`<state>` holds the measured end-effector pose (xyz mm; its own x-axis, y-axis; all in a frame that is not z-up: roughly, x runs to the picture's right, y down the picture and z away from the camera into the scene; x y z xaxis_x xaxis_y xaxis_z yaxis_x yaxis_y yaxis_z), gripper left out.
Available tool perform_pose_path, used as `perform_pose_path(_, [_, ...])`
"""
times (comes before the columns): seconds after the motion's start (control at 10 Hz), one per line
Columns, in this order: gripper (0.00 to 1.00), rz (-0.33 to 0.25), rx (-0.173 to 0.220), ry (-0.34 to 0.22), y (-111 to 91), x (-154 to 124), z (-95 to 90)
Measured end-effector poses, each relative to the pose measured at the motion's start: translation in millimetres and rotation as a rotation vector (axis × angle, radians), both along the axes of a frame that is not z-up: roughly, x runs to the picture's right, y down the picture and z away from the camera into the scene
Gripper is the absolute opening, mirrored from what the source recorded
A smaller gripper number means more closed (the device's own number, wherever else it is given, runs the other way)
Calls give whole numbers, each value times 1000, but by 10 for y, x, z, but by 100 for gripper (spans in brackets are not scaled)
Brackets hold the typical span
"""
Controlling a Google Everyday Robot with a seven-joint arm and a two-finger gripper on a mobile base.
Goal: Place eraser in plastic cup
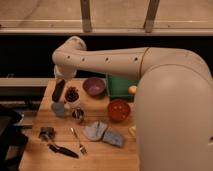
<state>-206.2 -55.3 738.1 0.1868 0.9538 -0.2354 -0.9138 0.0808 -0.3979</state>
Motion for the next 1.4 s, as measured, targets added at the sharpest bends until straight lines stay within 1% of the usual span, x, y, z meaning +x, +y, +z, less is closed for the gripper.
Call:
perform_pose_path(0.1, [0, -9, 5, -3, 4, -49, 16])
perform_pose_path(0.8, [0, -12, 6, -3, 6, -39, 31])
perform_pose_path(1.2, [0, 14, 5, -1, 49, -75, 82])
perform_pose_path(1.4, [0, 28, -5, -8, 79, -82, 142])
